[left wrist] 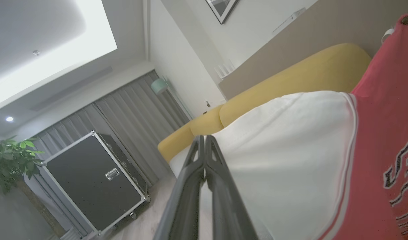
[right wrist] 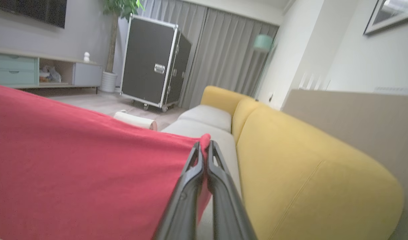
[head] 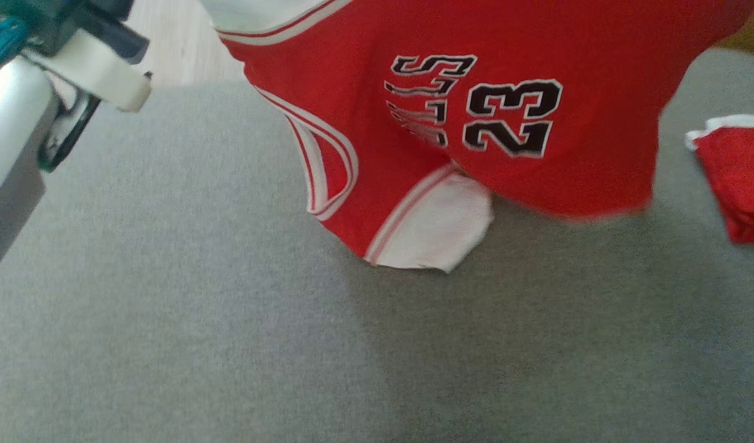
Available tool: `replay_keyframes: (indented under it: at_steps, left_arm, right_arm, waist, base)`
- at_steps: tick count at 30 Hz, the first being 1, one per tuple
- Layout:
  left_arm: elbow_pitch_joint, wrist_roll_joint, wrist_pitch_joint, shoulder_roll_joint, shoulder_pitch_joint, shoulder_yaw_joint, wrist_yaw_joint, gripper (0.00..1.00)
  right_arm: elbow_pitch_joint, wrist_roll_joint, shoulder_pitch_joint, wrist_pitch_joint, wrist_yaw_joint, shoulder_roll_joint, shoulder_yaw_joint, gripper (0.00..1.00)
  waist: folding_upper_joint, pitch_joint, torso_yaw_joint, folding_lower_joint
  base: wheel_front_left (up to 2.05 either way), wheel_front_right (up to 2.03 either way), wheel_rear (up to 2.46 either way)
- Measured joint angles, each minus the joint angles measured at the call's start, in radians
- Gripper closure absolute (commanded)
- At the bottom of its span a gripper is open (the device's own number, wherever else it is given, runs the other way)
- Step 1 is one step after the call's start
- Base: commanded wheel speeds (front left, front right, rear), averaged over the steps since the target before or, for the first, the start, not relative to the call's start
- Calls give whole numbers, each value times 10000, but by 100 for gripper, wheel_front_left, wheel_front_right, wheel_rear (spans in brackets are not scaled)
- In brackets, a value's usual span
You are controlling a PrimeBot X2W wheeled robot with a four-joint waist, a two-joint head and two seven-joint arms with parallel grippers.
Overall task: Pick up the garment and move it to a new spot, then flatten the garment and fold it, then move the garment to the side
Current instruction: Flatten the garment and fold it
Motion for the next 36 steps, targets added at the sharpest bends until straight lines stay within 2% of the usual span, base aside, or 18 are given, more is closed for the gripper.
replay_keyframes:
  at_steps: [5, 9, 13, 16, 19, 23, 29, 33, 36]
  left_arm:
    - [-1139, 23, -8, 688, 251, 372, 182, 100]
    - [-2080, 17, -10, 1168, 270, 794, 525, 100]
    - [-2665, -61, -8, 1315, 234, 1104, 798, 100]
    - [-2688, -391, 56, 1310, 57, 1298, 800, 100]
    - [-2288, -625, 192, 1170, -200, 1337, 585, 100]
    - [-1003, -746, 451, 738, -631, 1304, 219, 100]
    - [941, -219, 309, -102, -1947, 1231, -21, 100]
    - [1536, 594, 29, -568, -3202, 1429, 194, 100]
    - [1053, 1279, -8, -838, -3945, 2059, 573, 100]
  right_arm:
    - [-1170, -531, 118, -2, 0, -462, -709, 100]
    - [-2042, -861, 115, -2, 0, -617, -1323, 100]
    - [-2652, -1060, 115, 378, 0, -614, -1787, 100]
    - [-2800, -1170, 96, 665, 0, -568, -2090, 100]
    - [-2698, -1187, 63, 855, 0, -326, -2119, 100]
    - [-2318, -1227, -292, 1106, 0, 153, -1799, 100]
    - [-1260, -1266, -1745, 894, 0, 709, -1323, 100]
    - [-403, -1570, -2770, 345, 0, 949, -1335, 100]
    - [31, -2322, -3569, 27, 0, 917, -1647, 100]
  waist:
    - [0, -845, -275, -1]
    - [0, -1237, -580, 0]
    - [0, -1447, -772, 0]
    - [0, -1387, -786, 1]
    - [0, -1176, -744, 2]
    - [0, -656, -658, 3]
    - [0, 636, -494, 6]
    - [-1, 1574, -376, 8]
    - [-1, 2204, -254, 9]
  base:
    - [0, 0, 0]
    - [0, 0, 0]
    - [0, 0, 0]
    - [0, 0, 0]
    - [0, 0, 0]
    - [0, 0, 0]
    - [0, 0, 0]
    - [0, 0, 0]
    - [0, 0, 0]
